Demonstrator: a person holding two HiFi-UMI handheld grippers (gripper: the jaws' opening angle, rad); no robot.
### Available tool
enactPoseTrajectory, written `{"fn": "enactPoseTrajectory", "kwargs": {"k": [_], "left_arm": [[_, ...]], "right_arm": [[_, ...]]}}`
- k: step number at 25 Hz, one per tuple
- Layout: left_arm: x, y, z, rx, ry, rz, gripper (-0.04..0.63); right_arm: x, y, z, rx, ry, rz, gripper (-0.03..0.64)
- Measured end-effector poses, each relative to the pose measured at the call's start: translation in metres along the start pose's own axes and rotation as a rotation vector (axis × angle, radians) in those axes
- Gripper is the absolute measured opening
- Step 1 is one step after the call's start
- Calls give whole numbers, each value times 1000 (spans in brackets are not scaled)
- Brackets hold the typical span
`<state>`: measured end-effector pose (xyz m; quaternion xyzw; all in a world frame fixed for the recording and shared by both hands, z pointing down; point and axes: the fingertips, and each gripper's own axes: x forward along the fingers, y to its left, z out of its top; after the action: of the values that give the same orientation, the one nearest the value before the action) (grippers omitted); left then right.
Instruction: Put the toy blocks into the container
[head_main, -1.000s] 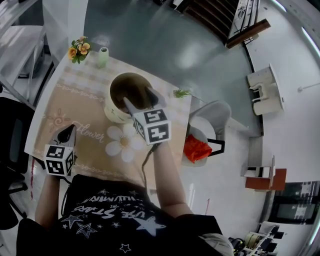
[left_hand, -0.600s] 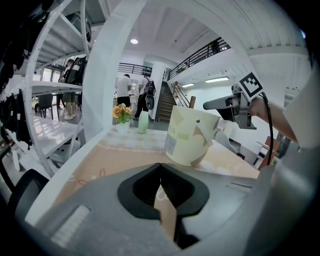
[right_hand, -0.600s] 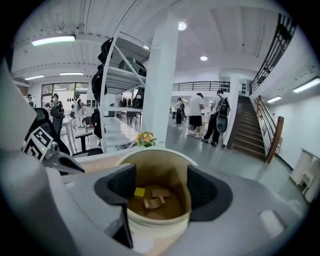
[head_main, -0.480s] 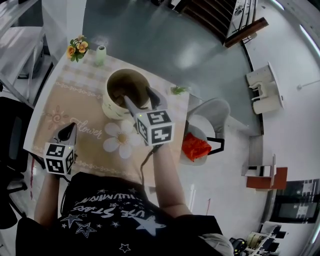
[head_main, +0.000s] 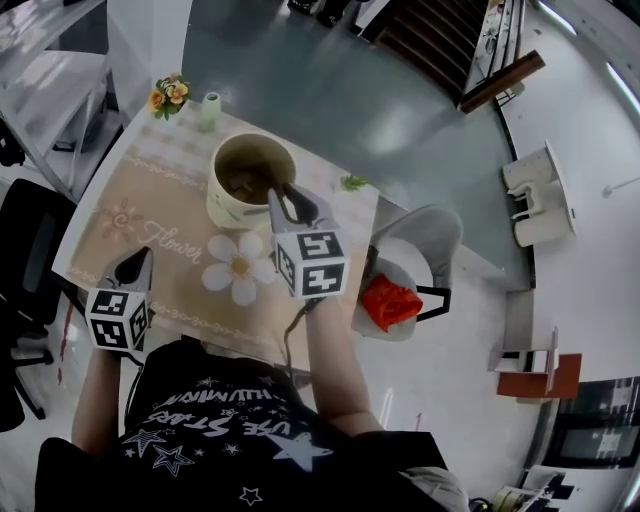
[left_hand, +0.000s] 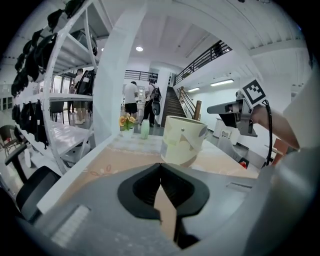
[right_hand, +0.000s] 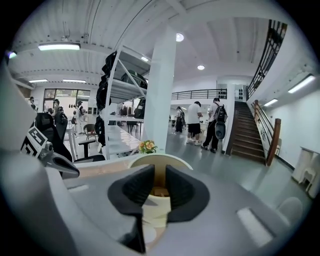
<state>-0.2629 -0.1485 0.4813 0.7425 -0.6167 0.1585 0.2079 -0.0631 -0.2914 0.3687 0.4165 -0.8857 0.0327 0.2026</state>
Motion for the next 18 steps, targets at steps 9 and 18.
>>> {"fn": "enactPoseTrajectory", "kwargs": {"k": [9,18], "left_arm": [[-36,-51,-19,-11,5,22,11],[-63,-105,-41,-12,-5,50,11]], "right_arm": [[-51,2,-29,18,27,56,5],[-115,12,-85,39,79,128,5]]}}
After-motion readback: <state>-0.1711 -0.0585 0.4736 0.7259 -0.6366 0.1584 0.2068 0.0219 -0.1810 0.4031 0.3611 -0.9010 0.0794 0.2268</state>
